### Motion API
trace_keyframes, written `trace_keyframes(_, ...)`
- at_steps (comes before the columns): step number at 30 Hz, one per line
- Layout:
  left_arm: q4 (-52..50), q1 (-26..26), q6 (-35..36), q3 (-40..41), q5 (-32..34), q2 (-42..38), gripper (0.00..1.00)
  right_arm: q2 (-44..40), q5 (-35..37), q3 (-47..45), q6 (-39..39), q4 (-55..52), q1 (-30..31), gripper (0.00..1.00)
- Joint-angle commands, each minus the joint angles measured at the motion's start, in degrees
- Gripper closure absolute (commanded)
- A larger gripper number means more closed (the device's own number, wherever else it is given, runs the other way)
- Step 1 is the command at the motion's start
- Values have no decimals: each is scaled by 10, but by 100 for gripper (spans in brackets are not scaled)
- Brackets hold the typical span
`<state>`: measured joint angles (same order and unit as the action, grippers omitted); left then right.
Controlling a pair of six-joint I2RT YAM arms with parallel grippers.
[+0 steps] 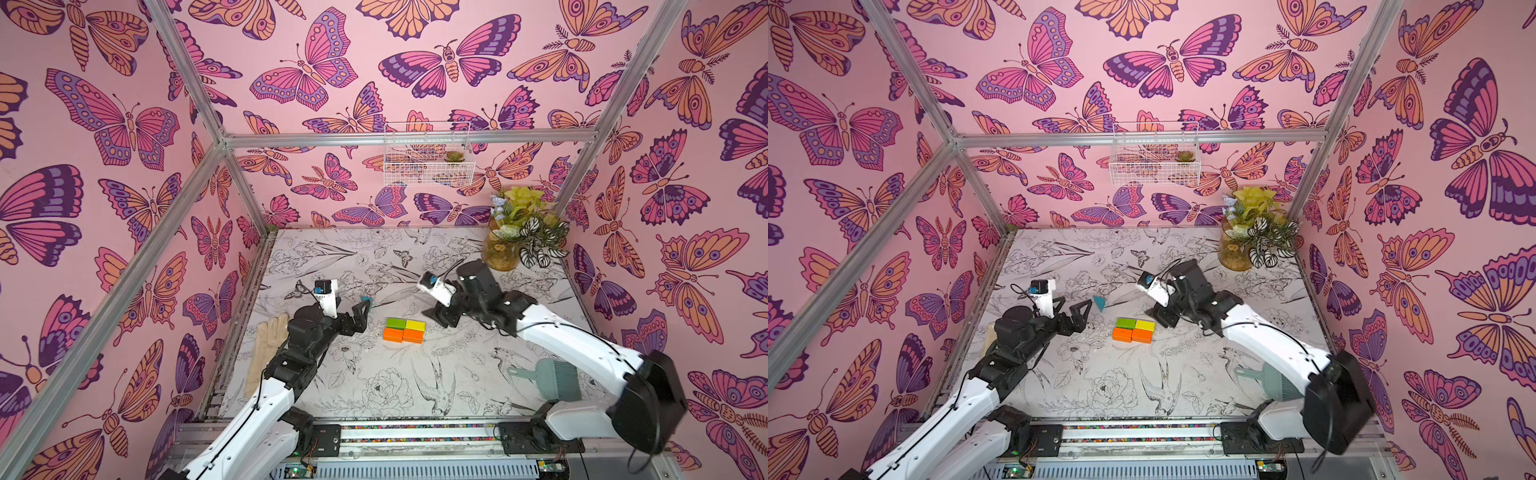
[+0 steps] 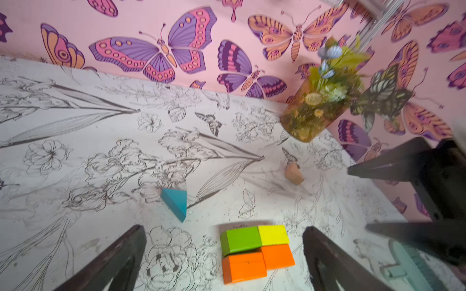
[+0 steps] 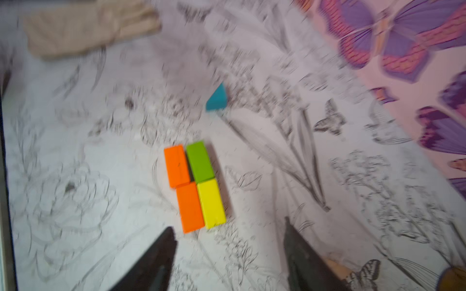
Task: Assemble a piece of candy with building blocks
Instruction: Assemble the building blocks at the center of the board, then pick up the building block from the center of the board.
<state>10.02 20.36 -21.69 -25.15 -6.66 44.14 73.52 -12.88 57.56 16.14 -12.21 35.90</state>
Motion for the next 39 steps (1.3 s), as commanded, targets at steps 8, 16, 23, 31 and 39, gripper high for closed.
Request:
trace_keyframes(8, 35, -31, -58, -33, -40, -16, 0, -163, 163, -59, -312, 236, -107, 100)
trace_keyframes(16, 38, -31, -74, -23, -18, -16, 0, 41, 304, 97, -260, -105, -108, 100)
trace_keyframes(23, 34, -31, -101, -9, -34, -22, 0, 138, 288, 113, -328, -124, -122, 41)
trace_keyframes(31, 18, -31, -98, 5, -36, -39, 0, 265, 124, 167, -350, -136, -155, 21)
trace_keyframes(39, 15, -31, -102, 6, -38, -34, 0, 340, 137, 214, -365, -174, -157, 26)
